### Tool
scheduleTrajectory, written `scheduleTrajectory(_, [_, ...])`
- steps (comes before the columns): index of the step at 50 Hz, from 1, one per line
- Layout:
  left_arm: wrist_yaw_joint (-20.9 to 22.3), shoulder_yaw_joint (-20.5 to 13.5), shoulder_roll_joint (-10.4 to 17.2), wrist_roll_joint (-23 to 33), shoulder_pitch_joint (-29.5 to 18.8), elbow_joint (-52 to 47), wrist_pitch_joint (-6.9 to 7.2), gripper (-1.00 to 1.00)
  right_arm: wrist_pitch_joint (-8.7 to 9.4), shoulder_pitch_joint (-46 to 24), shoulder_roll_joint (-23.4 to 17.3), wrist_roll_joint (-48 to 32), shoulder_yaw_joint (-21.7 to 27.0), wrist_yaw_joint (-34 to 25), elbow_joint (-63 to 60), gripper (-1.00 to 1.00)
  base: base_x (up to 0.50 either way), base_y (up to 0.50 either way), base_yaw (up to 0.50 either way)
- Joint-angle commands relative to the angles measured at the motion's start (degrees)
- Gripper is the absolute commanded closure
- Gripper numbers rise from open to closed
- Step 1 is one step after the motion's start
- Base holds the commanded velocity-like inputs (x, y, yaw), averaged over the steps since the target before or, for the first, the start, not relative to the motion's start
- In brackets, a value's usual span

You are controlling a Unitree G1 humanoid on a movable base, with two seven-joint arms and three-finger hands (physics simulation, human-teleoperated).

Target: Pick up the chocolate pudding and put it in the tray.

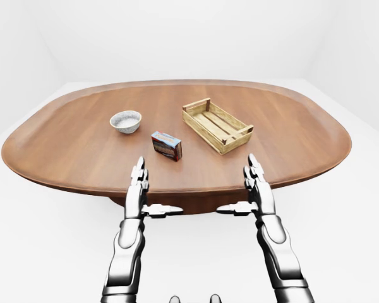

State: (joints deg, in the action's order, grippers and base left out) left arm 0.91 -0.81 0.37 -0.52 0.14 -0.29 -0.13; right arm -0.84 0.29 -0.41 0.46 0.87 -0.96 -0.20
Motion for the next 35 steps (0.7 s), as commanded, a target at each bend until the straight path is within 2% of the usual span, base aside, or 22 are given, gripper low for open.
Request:
scheduleTrajectory(1, [1.5, -1.3, 0.6, -0.9, 0.2, -0.3, -0.38, -1.00, -2.30, 0.6, -0.7, 0.6, 1.3, -1.6, 0.0, -1.00, 0.00, 0.00, 0.00])
scheduleTrajectory(2, [1.5, -1.2, 0.6, -0.8, 0.1, -0.1, -0.52, -1.00, -1.46, 0.5, -0.7, 0.6, 1.3, -1.6, -0.9, -1.00, 0.00, 0.00, 0.00])
scheduleTrajectory(4, [1.5, -1.2, 0.6, -0.7, -0.1, 0.3, -0.85, -1.00, -1.82, 0.4, -0.7, 0.6, 1.4, -1.6, -0.4, -1.00, 0.00, 0.00, 0.00])
scheduleTrajectory(5, [1.5, -1.2, 0.6, -0.7, -0.1, 0.4, -0.84, -1.00, -3.53, 0.2, -0.7, 0.5, 1.4, -1.6, 1.6, -1.00, 0.00, 0.00, 0.00])
scheduleTrajectory(6, [1.6, -1.2, 0.6, -0.7, -0.1, 0.4, -0.76, -1.00, -4.16, -0.1, -0.6, 0.4, 1.5, -1.7, 4.6, -1.00, 0.00, 0.00, 0.00])
scheduleTrajectory(9, [1.7, -1.2, 0.7, -0.7, -0.3, 0.9, -0.97, -1.00, -4.16, 0.0, -0.7, 0.4, 1.4, -1.5, 3.2, -1.00, 0.00, 0.00, 0.00])
scheduleTrajectory(10, [1.7, -1.2, 0.7, -0.7, -0.3, 1.0, -0.99, -1.00, -2.80, 0.3, -0.8, 0.4, 1.3, -1.5, 0.4, -1.00, 0.00, 0.00, 0.00])
scheduleTrajectory(12, [1.6, -1.1, 0.7, -0.5, -0.3, 0.7, -0.55, -1.00, -2.99, 0.9, -0.8, -0.6, 0.9, -1.3, -1.4, -1.00, 0.00, 0.00, 0.00])
scheduleTrajectory(13, [1.5, -1.0, 0.7, -0.4, -0.1, 0.1, -0.06, -1.00, -4.16, 0.8, -0.6, -1.3, 0.9, -1.2, 3.4, -1.00, 0.00, 0.00, 0.00])
scheduleTrajectory(15, [1.6, -1.0, 0.6, -0.4, 0.0, -0.1, 0.21, -1.00, -4.16, 0.8, -0.6, -1.7, 0.8, -1.0, 4.3, -1.00, 0.00, 0.00, 0.00])
scheduleTrajectory(16, [1.6, -1.1, 0.7, -0.3, -0.2, 0.4, -0.04, -1.00, -4.16, 2.0, -0.6, -2.1, 0.4, -0.8, -3.2, -1.00, 0.00, 0.00, 0.00])
scheduleTrajectory(18, [1.5, -1.2, 0.7, -0.3, -0.4, 1.0, -0.23, -1.00, -4.16, 2.4, -0.6, -3.0, 0.5, -0.3, -4.6, -1.00, 0.00, 0.00, 0.00])
scheduleTrajectory(26, [1.3, -1.1, 0.6, -0.1, -0.3, 0.7, 0.53, -1.00, -4.16, 7.0, -0.1, -9.1, 0.3, 2.9, -16.5, -1.00, 0.00, 0.00, 0.00])
scheduleTrajectory(28, [1.2, -1.1, 0.6, 0.0, -0.3, 0.6, 0.80, -1.00, -4.16, 7.9, -0.1, -10.0, 0.4, 3.9, -14.4, -1.00, 0.00, 0.00, 0.00])
scheduleTrajectory(30, [1.2, -1.2, 0.7, 0.0, -0.5, 1.5, 0.35, -1.00, -4.16, 8.7, 0.1, -11.1, 0.4, 4.7, -14.4, -1.00, 0.00, 0.00, 0.00])
scheduleTrajectory(31, [1.1, -1.2, 0.7, 0.0, -0.5, 1.4, 0.51, -1.00, -4.16, 9.0, 0.2, -11.5, 0.2, 3.9, -19.7, -1.00, 0.00, 0.00, 0.00])
scheduleTrajectory(32, [1.2, -1.2, 0.7, 0.0, -0.7, 2.0, 0.15, -1.00, -4.16, 9.3, 0.1, -11.7, 0.3, 4.6, -16.5, -1.00, 0.00, 0.00, 0.00])
scheduleTrajectory(33, [1.1, -1.2, 0.7, 0.1, -0.7, 2.1, 0.12, -1.00, -4.16, 9.5, 0.3, -11.5, 0.1, 3.8, -20.8, -1.00, 0.00, 0.00, 0.00])
scheduleTrajectory(35, [1.1, -1.2, 0.7, 0.0, -0.7, 2.2, 0.14, -1.00, -4.16, 9.2, 0.4, -11.7, 0.0, 3.6, -21.6, -1.00, 0.00, 0.00, 0.00])
